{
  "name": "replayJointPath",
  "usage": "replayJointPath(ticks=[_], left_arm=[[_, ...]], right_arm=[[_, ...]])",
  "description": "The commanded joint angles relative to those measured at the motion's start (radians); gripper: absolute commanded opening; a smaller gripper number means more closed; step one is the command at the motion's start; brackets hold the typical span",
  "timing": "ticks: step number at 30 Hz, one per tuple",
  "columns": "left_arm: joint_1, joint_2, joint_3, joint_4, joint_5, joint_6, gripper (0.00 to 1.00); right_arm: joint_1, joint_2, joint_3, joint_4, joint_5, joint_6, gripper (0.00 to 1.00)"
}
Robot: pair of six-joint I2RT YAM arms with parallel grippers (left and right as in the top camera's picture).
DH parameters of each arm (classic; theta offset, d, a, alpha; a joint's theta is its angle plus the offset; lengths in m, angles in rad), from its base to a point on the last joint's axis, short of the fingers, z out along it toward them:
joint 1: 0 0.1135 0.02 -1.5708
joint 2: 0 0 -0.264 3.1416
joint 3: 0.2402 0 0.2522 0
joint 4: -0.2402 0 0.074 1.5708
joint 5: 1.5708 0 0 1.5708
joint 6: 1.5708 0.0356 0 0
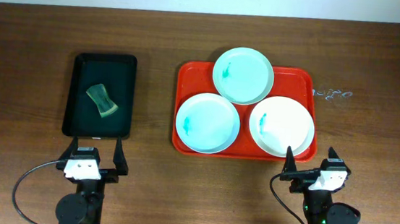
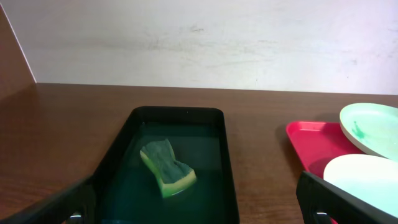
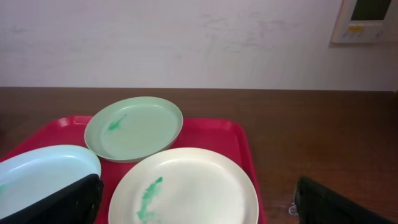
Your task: Clean dirty plates on tray and stack at the side
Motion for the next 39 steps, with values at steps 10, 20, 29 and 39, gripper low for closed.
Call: replayJointPath(ticks=[10, 20, 29, 39], left_arm=[[0.0, -0.005, -0.002, -0.005, -0.007, 0.019, 0.99], [0.0, -0.005, -0.002, -0.005, -0.007, 0.019, 0.99], [0.0, -0.005, -0.001, 0.154, 0.943, -0.307, 0.99], [0.0, 0.186, 0.354, 0.502, 0.463, -0.116, 0.99]], right_arm=[[-0.005, -0.004, -0.008, -0.003, 0.008, -0.006, 0.99], [-0.005, -0.004, -0.008, -0.003, 0.008, -0.006, 0.98], [-0.005, -0.004, -0.008, -0.003, 0.008, -0.006, 0.99], [-0.005, -0.004, -0.008, -0.003, 0.008, -0.006, 0.99]])
